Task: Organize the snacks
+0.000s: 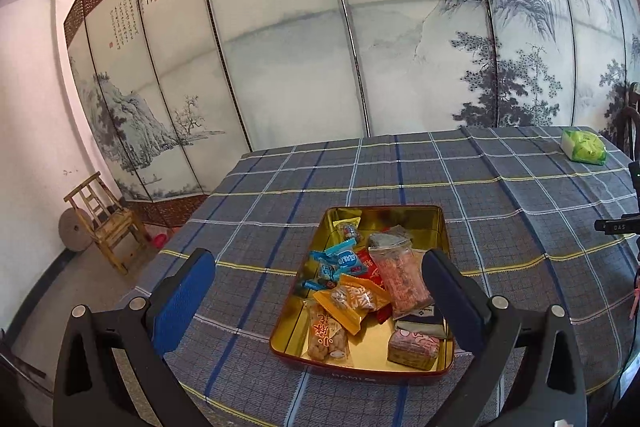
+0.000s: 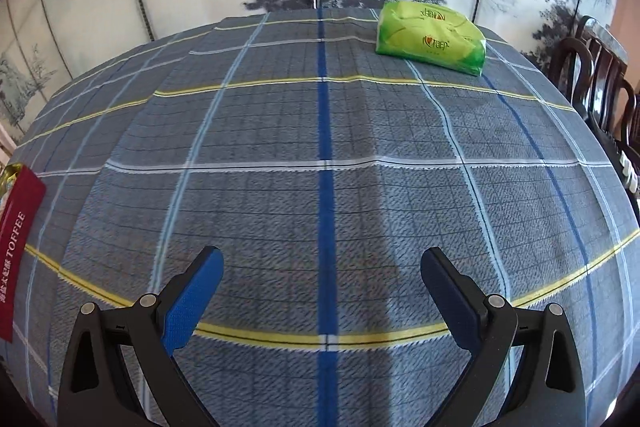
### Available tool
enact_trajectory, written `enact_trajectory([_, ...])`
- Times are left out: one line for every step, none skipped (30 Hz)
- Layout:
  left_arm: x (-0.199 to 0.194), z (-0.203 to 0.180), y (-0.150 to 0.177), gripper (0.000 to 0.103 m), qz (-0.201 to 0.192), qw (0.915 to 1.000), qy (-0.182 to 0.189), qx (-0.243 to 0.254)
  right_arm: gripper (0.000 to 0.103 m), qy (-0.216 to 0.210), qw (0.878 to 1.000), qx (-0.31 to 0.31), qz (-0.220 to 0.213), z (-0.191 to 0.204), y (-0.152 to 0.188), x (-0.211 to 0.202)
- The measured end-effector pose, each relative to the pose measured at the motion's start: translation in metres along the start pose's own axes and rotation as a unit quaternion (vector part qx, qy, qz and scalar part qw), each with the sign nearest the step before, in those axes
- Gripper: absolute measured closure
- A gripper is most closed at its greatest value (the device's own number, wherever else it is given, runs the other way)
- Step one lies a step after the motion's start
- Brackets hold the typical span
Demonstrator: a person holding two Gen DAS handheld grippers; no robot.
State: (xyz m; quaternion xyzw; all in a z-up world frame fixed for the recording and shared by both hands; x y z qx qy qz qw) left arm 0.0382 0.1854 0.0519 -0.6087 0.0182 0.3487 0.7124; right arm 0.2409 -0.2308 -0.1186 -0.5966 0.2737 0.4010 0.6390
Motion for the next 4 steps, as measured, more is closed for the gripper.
enact_trajectory([-0.0013, -0.0004, -0.0016, 0.000, 0.000, 1.0000, 0.000, 0.000, 0.004, -0.001, 1.000, 0.003, 0.005, -0.0045, -0.0013, 0.0050])
enact_trajectory([-0.0024, -0.0010, -0.0030, 0.000, -0.001, 1.0000, -0.001, 0.001, 0.004, 0.002, 1.000, 0.002, 0.004, -0.0072, -0.0038, 0.0083])
enact_trajectory([-0.0030, -0.0010, -0.0039, 0.000, -0.002, 1.0000, -0.002, 0.003, 0.004, 0.009, 1.000, -0.002, 0.002, -0.0103, -0.0054, 0.0098])
enact_trajectory([-0.0035, -0.0017, -0.0050, 0.000, 0.000, 1.0000, -0.005, 0.007, 0.003, 0.011, 1.000, -0.003, 0.004, -0.0125, -0.0064, 0.0122])
Point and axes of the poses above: each gripper's, at about its wrist camera, not at the fingertips, and x roughly the way its jaws point, z to its left, y to its underside, the point moved 8 cm from there along x, roughly the way its jaws point, and after that the axes turned 6 degrees about -y, right-handed, at the moved point
